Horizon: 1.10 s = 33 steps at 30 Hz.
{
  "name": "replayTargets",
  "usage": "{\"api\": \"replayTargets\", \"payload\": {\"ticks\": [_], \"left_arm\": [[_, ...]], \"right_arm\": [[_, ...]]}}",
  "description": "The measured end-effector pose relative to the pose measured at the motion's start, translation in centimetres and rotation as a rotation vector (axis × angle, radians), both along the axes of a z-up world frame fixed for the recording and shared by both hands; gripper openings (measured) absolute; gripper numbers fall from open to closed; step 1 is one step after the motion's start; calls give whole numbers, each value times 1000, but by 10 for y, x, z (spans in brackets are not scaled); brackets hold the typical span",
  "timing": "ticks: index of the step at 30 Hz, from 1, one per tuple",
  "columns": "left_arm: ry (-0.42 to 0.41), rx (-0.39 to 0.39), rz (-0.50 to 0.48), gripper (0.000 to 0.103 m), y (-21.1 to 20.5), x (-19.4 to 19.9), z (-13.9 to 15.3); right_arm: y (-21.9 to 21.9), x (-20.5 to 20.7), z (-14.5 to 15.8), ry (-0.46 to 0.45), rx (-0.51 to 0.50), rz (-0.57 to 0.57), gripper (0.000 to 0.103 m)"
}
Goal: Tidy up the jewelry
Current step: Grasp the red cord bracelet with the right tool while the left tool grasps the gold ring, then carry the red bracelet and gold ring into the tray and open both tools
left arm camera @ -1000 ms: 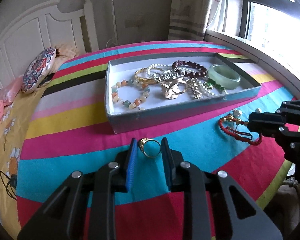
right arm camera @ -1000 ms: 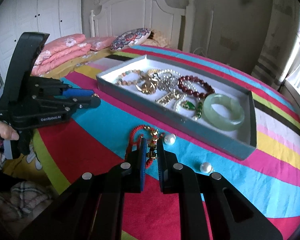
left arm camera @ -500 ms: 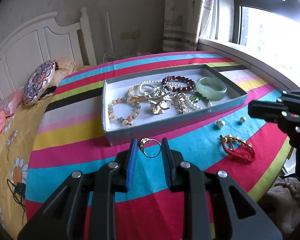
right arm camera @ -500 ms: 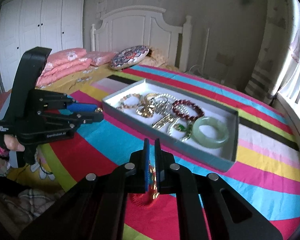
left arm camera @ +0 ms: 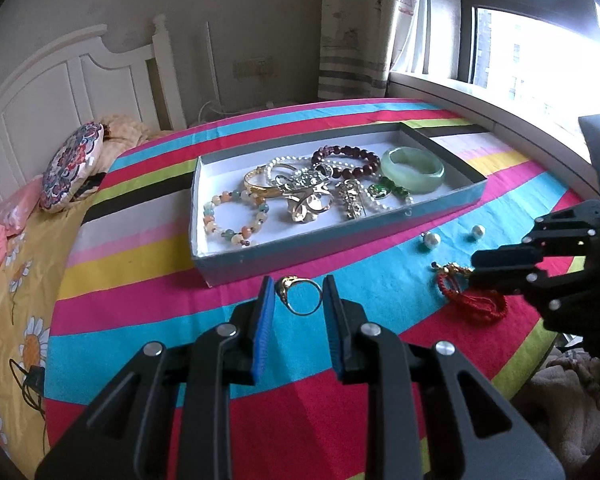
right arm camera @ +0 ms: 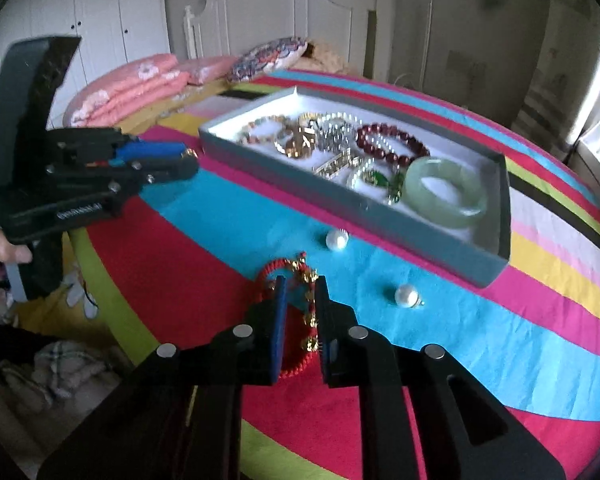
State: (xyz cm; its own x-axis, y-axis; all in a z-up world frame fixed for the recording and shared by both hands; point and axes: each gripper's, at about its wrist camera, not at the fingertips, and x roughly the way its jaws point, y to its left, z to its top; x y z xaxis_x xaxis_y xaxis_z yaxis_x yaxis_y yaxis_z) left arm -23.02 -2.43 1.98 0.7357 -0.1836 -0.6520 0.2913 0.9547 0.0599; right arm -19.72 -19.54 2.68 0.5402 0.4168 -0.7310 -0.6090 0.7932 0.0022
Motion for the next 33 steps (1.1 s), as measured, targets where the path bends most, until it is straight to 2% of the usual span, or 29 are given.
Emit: {"api": "replayTargets", "payload": {"ticks": [3,8,13,20,27,33], "left_arm": [[0,-1,-5,24,-1,-1,0],[-1,1,-10,24,-3,-1,-1],[-15,2,-12,24,-3,-4,3],[-47,5,-17,24,-5,-7,15],[-86,22,-38,24,-12,-4,34],[-106,25,-67,24,-20,15,48]], "right_arm": [[3,-2,-7,-19,-36,0,12],[-1,-3,-14,-45,-22,6,10],[1,-14,-7,-83,-13,17,10],[-3,-21,32,-196,16,-1,10],[-6,-14,52,-243,20,-10,10],[-6,6,67,-281,21,-31,10]]}}
